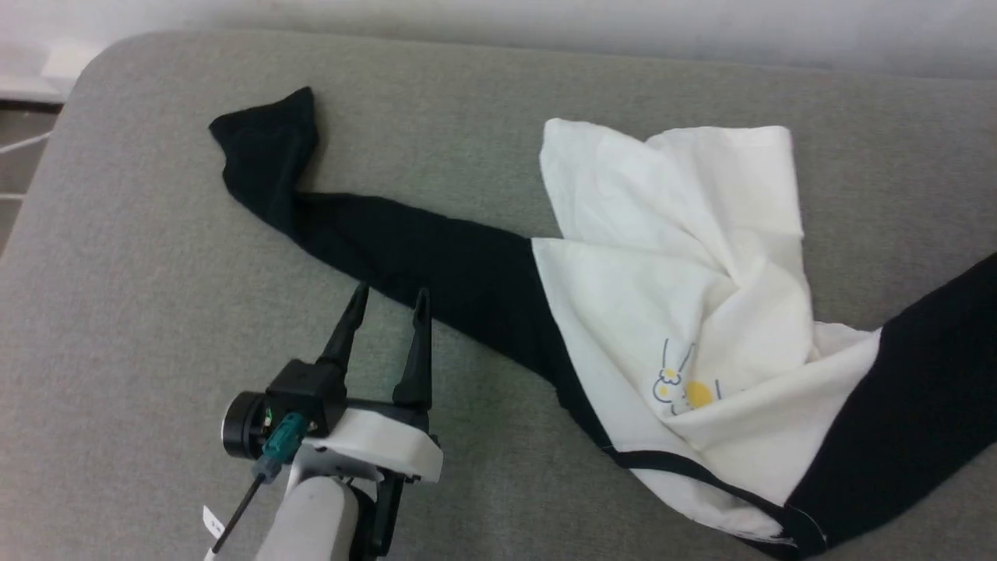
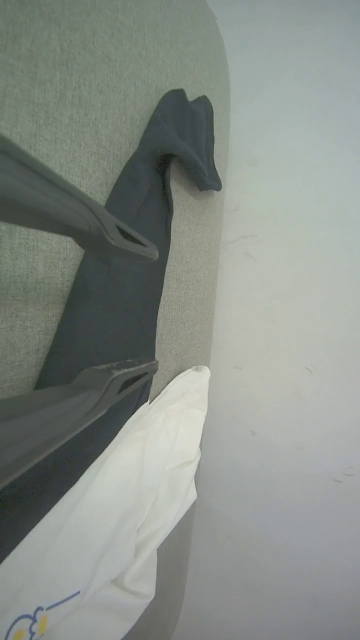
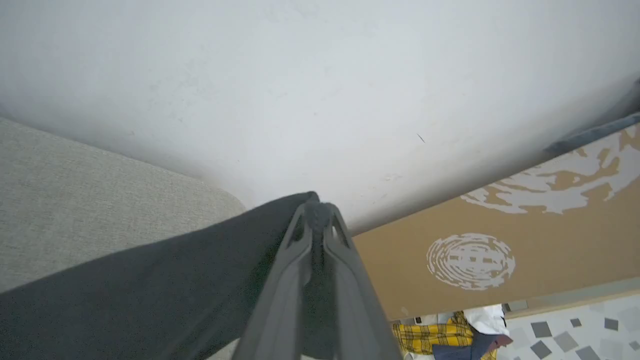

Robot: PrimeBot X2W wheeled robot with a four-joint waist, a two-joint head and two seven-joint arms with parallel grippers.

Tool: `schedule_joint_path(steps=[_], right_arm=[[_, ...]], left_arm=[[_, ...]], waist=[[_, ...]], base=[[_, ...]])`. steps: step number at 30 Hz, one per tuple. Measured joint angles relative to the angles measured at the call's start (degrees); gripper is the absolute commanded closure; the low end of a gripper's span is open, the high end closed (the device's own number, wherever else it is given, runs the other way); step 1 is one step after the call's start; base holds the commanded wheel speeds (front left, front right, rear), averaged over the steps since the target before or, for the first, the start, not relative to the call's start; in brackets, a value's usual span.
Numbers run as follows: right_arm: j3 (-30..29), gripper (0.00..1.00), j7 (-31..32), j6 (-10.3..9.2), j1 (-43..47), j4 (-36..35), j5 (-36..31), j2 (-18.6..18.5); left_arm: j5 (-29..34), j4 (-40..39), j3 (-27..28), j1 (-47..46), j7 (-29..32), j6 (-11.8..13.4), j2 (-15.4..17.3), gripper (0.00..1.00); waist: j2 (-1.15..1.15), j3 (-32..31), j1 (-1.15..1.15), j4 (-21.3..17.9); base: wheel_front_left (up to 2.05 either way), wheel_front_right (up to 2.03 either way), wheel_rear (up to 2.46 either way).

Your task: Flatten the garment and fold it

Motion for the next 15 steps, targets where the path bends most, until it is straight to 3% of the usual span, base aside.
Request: schedule_joint_path(steps=[7, 8, 9, 10, 15], right_arm=[[6.10, 1.00, -4.43, 0.00, -1.85, 9.93, -0.20, 3.79], [6.73, 0.90, -5.26, 0.01, -1.94, 11.28, 0.21, 4.53], [7.28, 0.51, -6.08, 0.01, -2.01, 12.60, 0.51, 5.28], [7.90, 0.00, -6.88, 0.01, -2.08, 14.14, 0.83, 5.90], [10.24, 0.00, -10.45, 0.01, -3.24, 20.20, 3.41, 8.24]], left_arm=[[-0.02, 0.40, -1.03, -1.69, 0.00, -0.01, -0.34, 0.00], [-0.04, 0.42, -1.07, -1.74, 0.00, -0.01, -0.38, 0.00], [-0.07, 0.43, -1.13, -1.75, 0.00, -0.01, -0.40, 0.00], [-0.08, 0.47, -1.12, -1.75, 0.00, 0.00, -0.41, 0.00], [-0.09, 1.03, -1.12, -1.78, 0.00, 0.03, -0.44, 0.00]], waist=[[0.00, 3.05, 0.00, 3.59], [0.00, 3.39, 0.00, 3.98], [0.00, 3.69, 0.00, 4.32], [0.00, 3.95, 0.01, 4.61], [0.00, 3.70, -0.01, 4.76]], base=[[0.00, 0.00, 0.00], [0.00, 0.00, 0.00], [0.00, 0.00, 0.00], [0.00, 0.00, 0.00], [0.00, 0.00, 0.00]])
